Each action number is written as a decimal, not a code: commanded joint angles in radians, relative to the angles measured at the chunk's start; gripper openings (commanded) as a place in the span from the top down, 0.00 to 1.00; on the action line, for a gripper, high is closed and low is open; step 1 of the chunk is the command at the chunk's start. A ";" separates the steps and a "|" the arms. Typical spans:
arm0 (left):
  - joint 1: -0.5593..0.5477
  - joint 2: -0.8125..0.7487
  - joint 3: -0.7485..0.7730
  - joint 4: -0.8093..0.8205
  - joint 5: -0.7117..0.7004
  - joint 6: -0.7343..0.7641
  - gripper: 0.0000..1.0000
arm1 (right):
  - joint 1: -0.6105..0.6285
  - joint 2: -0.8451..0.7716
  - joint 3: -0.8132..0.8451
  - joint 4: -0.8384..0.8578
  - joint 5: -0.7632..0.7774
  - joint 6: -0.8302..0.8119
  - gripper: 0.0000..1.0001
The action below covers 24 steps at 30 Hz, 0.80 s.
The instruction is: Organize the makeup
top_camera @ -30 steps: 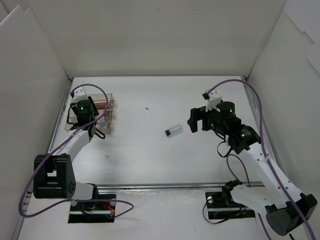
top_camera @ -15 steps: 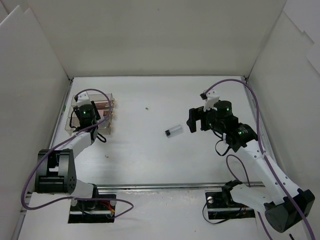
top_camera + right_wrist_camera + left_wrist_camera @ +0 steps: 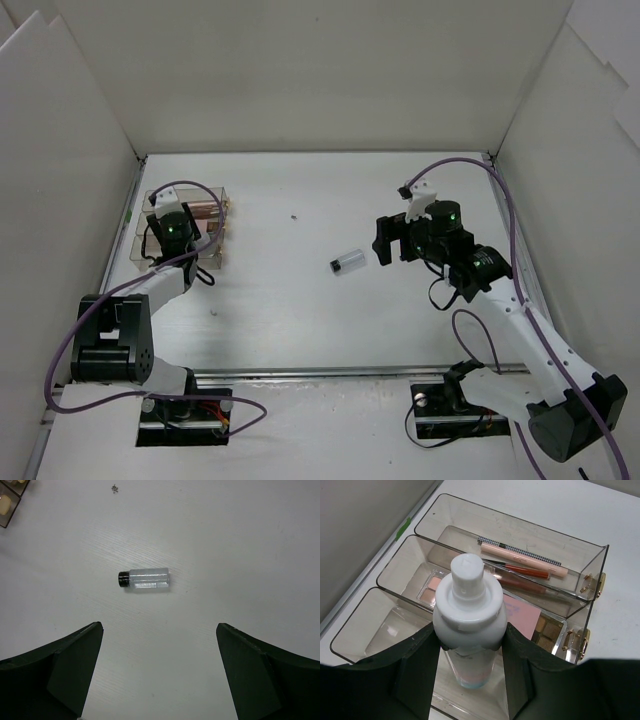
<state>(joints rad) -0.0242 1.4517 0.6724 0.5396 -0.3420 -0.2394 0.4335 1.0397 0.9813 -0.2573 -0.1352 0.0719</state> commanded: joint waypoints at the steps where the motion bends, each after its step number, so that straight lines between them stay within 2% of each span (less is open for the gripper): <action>1: -0.008 -0.004 0.010 0.077 -0.025 0.017 0.90 | 0.004 0.011 0.005 0.049 -0.004 -0.012 0.06; 5: -0.017 0.001 0.016 0.066 -0.035 0.012 0.83 | 0.004 0.011 0.002 0.049 -0.004 -0.012 0.06; 12: -0.017 -0.046 -0.010 0.065 -0.103 -0.023 0.81 | 0.004 0.019 0.002 0.049 -0.006 -0.011 0.06; 17: -0.017 -0.093 0.030 -0.040 -0.101 -0.040 0.77 | 0.001 0.019 0.003 0.049 -0.009 -0.011 0.06; 22: -0.017 -0.096 0.024 -0.050 -0.080 -0.035 0.68 | 0.001 0.022 0.002 0.049 -0.017 -0.012 0.06; 24: -0.017 -0.102 0.015 -0.043 -0.084 -0.035 0.62 | 0.001 0.019 0.000 0.047 -0.018 -0.011 0.06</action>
<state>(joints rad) -0.0338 1.4090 0.6579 0.4412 -0.4164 -0.2653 0.4335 1.0531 0.9813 -0.2577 -0.1410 0.0700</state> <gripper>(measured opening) 0.433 0.943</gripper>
